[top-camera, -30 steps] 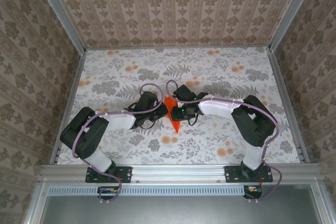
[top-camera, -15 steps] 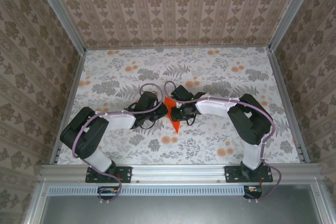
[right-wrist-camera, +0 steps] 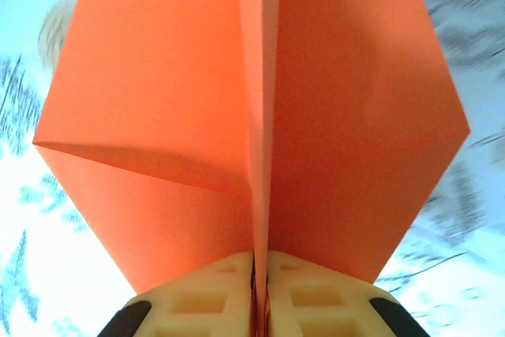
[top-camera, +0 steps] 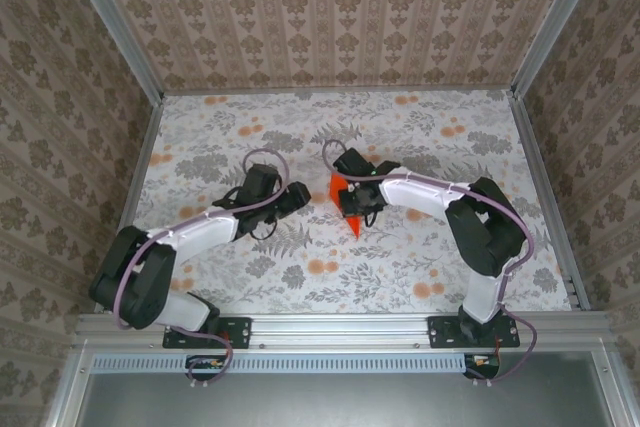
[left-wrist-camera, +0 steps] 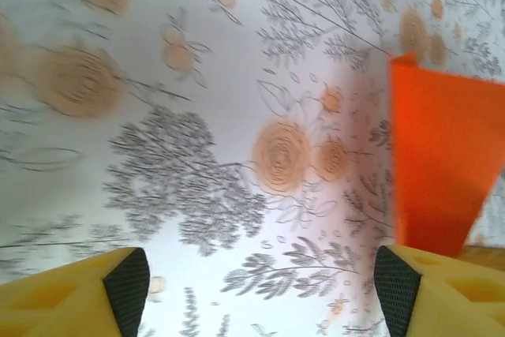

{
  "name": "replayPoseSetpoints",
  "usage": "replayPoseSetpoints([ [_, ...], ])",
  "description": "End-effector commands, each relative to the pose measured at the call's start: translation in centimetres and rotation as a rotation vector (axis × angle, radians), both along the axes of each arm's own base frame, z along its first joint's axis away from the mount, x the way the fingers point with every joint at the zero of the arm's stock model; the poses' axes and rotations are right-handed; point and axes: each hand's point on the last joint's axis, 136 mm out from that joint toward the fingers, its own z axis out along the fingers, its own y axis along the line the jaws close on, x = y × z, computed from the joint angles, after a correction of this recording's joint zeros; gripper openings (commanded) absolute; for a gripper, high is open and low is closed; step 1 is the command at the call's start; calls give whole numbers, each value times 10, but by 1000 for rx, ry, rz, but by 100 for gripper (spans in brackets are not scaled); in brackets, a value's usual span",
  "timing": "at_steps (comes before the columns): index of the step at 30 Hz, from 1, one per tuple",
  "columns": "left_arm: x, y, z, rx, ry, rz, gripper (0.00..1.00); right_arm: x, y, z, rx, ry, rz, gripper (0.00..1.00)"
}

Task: Fold a paper plane with a square sheet of paper (pick it up from the middle)
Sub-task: Move the paper plane to the top-center of the table.

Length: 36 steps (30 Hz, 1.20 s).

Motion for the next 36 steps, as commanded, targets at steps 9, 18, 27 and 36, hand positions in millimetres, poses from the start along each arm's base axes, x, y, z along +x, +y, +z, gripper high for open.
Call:
replayPoseSetpoints([
  [9,-12,49,-5,157,16,67,100,66,-15,6,-32,-16,-58,14],
  [18,-16,49,-10,155,29,63,100,86,-12,-18,-64,-7,-116,17],
  [27,-17,50,-12,157,33,64,100,80,-20,-41,-103,35,-161,23],
  [36,-18,53,-13,163,37,71,100,60,-31,-75,-151,93,-186,21],
])
